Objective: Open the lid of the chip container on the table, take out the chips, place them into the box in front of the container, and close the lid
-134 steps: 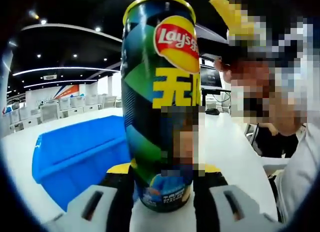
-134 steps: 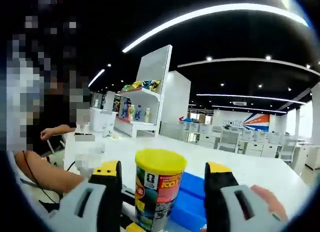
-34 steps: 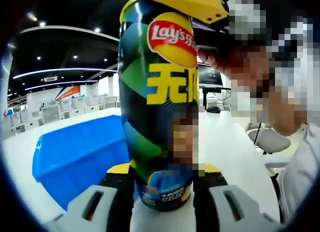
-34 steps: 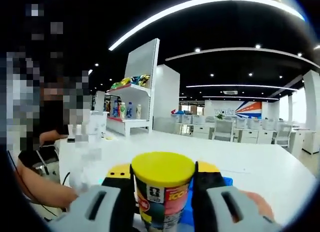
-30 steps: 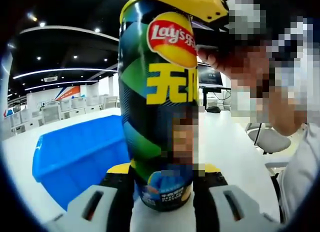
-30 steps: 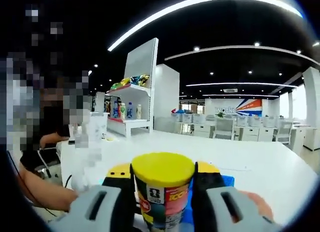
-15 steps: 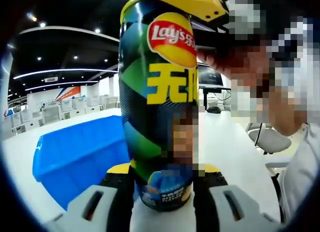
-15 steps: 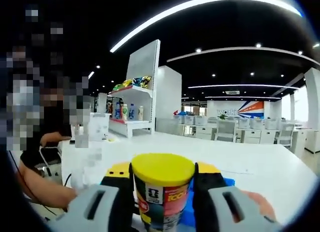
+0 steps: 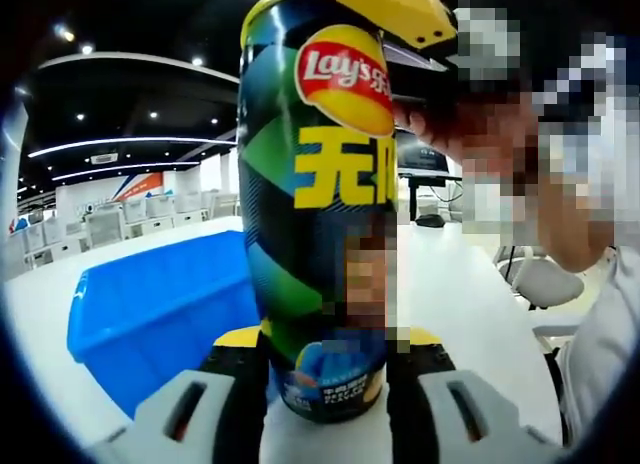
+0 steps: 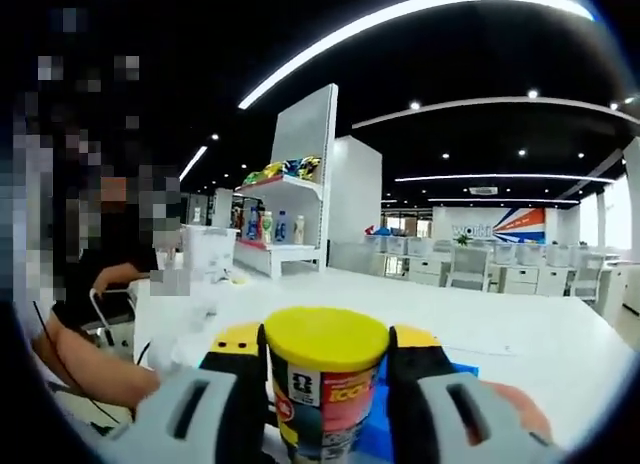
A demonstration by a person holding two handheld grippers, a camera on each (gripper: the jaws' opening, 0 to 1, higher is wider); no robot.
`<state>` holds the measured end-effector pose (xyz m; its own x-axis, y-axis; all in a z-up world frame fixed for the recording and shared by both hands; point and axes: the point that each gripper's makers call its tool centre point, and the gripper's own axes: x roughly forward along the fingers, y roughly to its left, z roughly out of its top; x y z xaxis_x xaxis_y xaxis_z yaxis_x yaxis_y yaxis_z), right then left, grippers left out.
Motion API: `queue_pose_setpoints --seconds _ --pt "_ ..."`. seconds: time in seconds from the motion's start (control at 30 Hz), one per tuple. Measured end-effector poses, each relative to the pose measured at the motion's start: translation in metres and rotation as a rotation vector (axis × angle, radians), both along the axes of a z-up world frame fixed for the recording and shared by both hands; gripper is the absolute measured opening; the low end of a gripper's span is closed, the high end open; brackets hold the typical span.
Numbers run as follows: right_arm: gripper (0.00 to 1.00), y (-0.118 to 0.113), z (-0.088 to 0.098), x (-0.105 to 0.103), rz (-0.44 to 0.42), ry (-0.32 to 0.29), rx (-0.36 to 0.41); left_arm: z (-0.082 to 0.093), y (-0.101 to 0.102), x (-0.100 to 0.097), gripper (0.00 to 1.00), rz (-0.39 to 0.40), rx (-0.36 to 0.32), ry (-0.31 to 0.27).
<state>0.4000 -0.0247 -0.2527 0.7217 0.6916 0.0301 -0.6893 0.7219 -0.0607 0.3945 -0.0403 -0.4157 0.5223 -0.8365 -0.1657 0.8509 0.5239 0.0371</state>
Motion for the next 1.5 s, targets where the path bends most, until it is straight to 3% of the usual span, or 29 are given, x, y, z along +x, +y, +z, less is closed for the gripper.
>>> queue_pose_setpoints --seconds 0.1,0.23,0.8,0.87,1.0,1.27,1.5 --pt "0.45 0.001 0.005 -0.002 0.019 0.029 0.072 0.0 0.0 0.0 0.47 -0.004 0.001 -0.001" --pt "0.45 0.001 0.005 0.0 0.006 0.016 0.053 0.0 0.0 0.001 0.47 -0.003 0.002 0.0" --pt "0.42 -0.001 0.005 0.001 -0.006 0.136 0.091 -0.001 0.001 0.002 0.47 -0.007 0.005 -0.003" --pt "0.41 -0.002 0.013 -0.001 0.012 0.16 0.154 -0.001 0.001 0.001 0.47 -0.009 0.004 0.001" --pt "0.42 -0.002 0.016 0.001 0.0 0.117 0.099 -0.001 0.001 0.002 0.47 -0.006 0.005 -0.003" --pt "0.43 -0.014 0.024 0.002 -0.018 0.089 0.141 -0.002 0.001 0.001 0.47 -0.006 0.004 -0.003" --pt "0.43 -0.06 0.039 0.007 -0.117 0.015 0.203 -0.001 0.001 0.0 0.47 -0.007 0.002 -0.004"
